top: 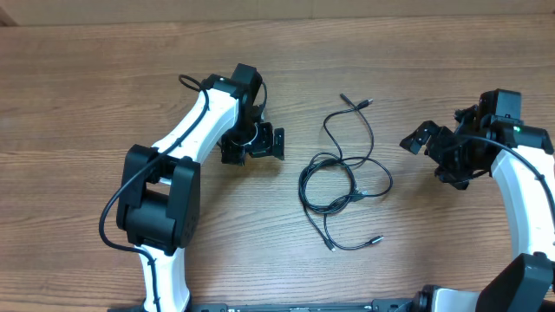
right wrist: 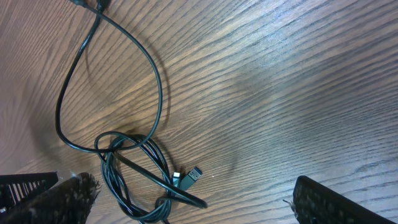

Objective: Untangle cables

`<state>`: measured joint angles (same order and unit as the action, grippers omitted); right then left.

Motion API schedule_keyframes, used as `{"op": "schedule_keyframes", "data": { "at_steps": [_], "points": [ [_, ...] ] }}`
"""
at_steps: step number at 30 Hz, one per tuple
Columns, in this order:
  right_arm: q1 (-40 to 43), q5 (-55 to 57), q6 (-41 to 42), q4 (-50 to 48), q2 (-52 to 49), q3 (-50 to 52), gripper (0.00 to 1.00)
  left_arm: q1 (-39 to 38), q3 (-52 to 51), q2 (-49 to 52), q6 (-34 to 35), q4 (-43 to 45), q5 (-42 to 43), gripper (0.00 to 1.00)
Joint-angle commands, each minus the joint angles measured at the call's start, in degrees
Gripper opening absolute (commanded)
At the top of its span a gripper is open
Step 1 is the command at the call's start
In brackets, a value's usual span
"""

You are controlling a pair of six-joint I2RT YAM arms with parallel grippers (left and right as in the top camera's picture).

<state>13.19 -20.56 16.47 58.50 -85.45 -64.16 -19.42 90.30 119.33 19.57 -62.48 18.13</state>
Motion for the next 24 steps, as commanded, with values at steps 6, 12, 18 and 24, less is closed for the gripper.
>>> {"op": "schedule_keyframes", "data": {
  "at_steps": [6, 12, 18, 24],
  "points": [
    [0.2, 0.3, -0.2, -0.2, 0.8, 0.2, 1.0, -0.1, -0.3, -2.0, 0.3, 0.2, -0.7, 0.99],
    [0.2, 0.3, -0.2, -0.2, 0.8, 0.2, 1.0, -0.1, -0.3, -2.0, 0.3, 0.2, -0.7, 1.0],
    [0.2, 0.3, -0.2, -0.2, 0.8, 0.2, 1.0, -0.1, -0.3, -2.0, 0.3, 0.2, -0.7, 1.0],
    [0.2, 2.7, -0.3, -0.2, 0.8, 0.2, 1.0, -0.1, -0.3, -2.0, 0.3, 0.2, -0.7, 1.0]
  ]
}}
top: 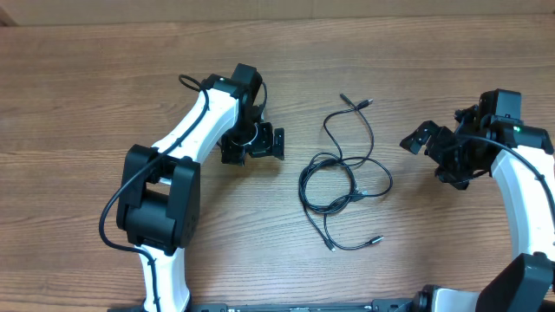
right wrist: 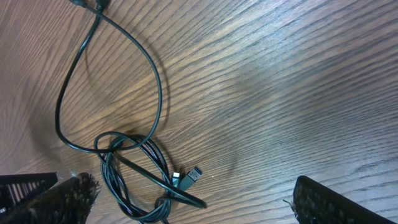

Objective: Untangle cables

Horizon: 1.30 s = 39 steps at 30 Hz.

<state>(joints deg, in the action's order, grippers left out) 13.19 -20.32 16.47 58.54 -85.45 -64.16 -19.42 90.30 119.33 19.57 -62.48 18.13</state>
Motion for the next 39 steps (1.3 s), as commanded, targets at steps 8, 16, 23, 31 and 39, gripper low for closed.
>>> {"op": "schedule_keyframes", "data": {
  "at_steps": [8, 16, 23, 31, 39],
  "points": [
    [0.2, 2.9, -0.3, -0.7, 0.8, 0.2, 1.0, -0.1, -0.3, -2.0, 0.3, 0.2, -0.7, 1.0],
    [0.2, 2.9, -0.2, -0.7, 0.7, 0.2, 1.0, -0.1, -0.3, -2.0, 0.3, 0.2, -0.7, 1.0],
    [0.2, 2.9, -0.2, -0.7, 0.7, 0.2, 1.0, -0.1, -0.3, -2.0, 0.4, 0.2, -0.7, 0.99],
    [0.2, 2.9, -0.3, -0.7, 0.7, 0.2, 1.0, -0.1, -0.3, -2.0, 0.3, 0.2, -0.7, 1.0],
    [0.2, -2.2, 0.4, -4.6, 0.7, 0.1, 1.0, -0.1, -0.3, -2.0, 0.9, 3.3, -0.6, 1.0]
  ]
}}
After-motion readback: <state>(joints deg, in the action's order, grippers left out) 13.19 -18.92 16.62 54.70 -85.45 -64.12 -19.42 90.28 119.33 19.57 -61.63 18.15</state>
